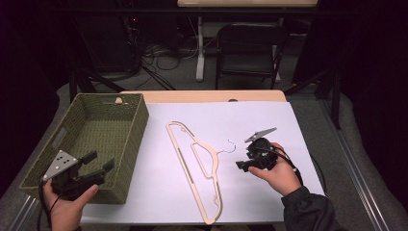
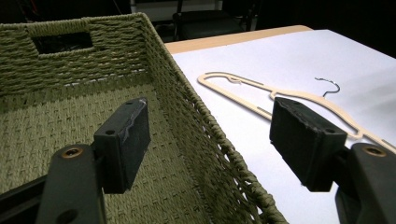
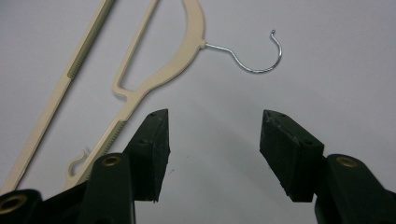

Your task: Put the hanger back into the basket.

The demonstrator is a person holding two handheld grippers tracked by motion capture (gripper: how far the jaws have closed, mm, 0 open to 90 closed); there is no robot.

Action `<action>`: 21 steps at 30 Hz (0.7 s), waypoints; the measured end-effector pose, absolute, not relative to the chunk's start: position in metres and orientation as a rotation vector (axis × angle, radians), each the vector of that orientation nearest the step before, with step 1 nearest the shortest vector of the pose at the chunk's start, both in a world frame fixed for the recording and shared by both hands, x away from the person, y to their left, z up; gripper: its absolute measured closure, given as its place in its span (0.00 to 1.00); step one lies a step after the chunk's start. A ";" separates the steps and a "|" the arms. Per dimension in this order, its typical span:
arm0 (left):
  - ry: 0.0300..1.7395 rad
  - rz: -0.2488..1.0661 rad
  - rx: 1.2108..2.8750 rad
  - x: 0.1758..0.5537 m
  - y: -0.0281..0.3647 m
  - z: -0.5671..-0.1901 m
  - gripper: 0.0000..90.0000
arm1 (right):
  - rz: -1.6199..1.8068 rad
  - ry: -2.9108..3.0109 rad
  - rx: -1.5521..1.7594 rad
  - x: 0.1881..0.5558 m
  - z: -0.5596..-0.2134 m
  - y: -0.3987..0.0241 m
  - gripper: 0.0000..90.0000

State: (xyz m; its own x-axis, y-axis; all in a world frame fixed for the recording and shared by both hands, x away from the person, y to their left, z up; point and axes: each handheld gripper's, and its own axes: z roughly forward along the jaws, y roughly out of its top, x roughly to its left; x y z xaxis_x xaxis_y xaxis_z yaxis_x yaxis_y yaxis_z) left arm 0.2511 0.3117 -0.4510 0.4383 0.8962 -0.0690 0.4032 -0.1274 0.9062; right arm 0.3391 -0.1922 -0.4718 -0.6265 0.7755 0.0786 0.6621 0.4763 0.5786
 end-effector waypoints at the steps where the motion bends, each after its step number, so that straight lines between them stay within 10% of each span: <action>1: 1.129 0.637 1.724 0.251 0.312 -0.451 0.32 | 0.851 2.539 1.255 0.341 -0.472 -0.190 0.47; 21: 1.133 0.624 1.727 0.252 0.311 -0.452 0.32 | 0.617 2.655 1.312 0.373 -0.487 -0.146 0.50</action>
State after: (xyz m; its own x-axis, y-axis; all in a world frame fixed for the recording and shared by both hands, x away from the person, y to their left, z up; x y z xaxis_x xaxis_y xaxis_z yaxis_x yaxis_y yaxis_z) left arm 0.2519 0.3105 -0.4521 0.4413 0.8940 -0.0773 0.4122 -0.1255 0.9024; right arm 0.3731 -0.1461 -0.4871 -0.6182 0.7825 0.0742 0.7350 0.5421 0.4072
